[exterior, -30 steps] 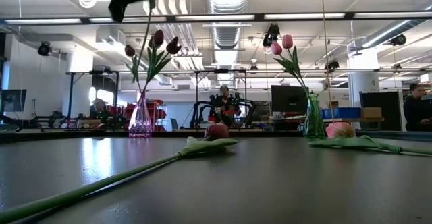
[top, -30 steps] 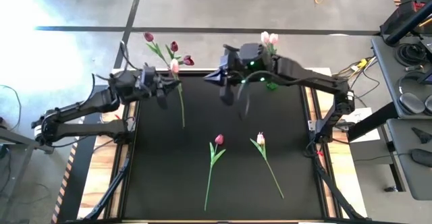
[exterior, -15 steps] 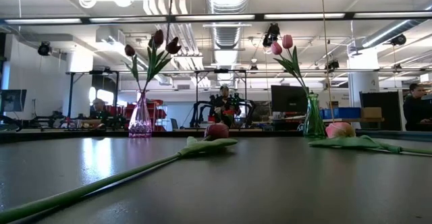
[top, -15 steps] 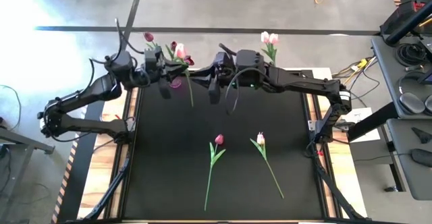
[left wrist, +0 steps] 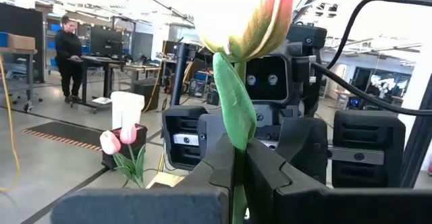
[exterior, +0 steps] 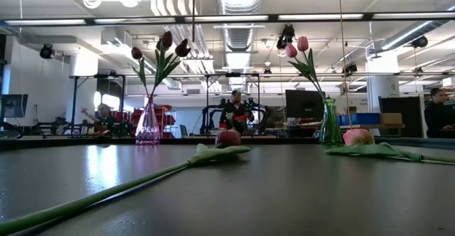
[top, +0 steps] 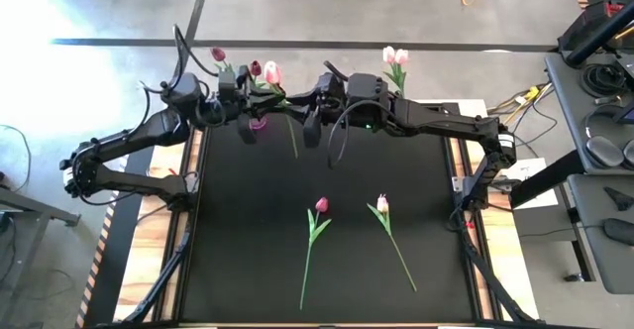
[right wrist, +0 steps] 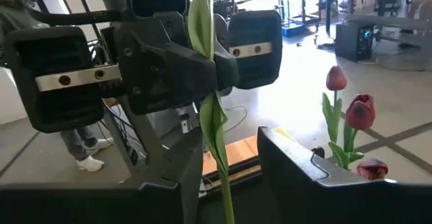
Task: Sort flowers into vase by color
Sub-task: Put the left pink flower into the green vase
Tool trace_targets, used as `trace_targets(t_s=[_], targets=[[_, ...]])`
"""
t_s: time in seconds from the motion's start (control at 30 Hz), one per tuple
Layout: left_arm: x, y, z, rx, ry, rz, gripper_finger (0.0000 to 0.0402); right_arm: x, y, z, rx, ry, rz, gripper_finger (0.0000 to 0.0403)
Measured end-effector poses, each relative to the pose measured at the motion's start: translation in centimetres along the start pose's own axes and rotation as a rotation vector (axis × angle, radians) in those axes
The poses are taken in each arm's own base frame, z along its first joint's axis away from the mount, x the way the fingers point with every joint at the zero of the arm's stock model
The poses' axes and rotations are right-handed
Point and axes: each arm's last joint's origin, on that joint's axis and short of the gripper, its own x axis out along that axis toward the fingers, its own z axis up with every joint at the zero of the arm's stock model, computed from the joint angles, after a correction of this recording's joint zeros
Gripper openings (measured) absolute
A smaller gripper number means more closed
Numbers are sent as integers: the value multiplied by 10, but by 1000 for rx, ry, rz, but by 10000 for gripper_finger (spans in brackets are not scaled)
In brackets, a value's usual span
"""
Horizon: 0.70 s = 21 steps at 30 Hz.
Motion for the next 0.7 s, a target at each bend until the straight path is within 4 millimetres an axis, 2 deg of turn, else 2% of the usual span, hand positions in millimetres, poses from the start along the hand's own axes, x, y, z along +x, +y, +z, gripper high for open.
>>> trace_targets(t_s=[0.23,0.4,0.47,0.57,0.7], targets=[[0,-1,2,-22,-17,-28,0,2,0,-2,-13,6,2,106],[4,1,-2,-49,-4,-25,10,2,0,-3,-45,21,16,33],[6,1,-3,-76,2,-23,19,0,0,-2,-65,23,16,17],[7,2,-6,-91,17,-21,40,-10,0,6,-86,14,-3,13],[4,1,-3,-89,11,-23,79,-37,-4,24,-158,12,-132,10]])
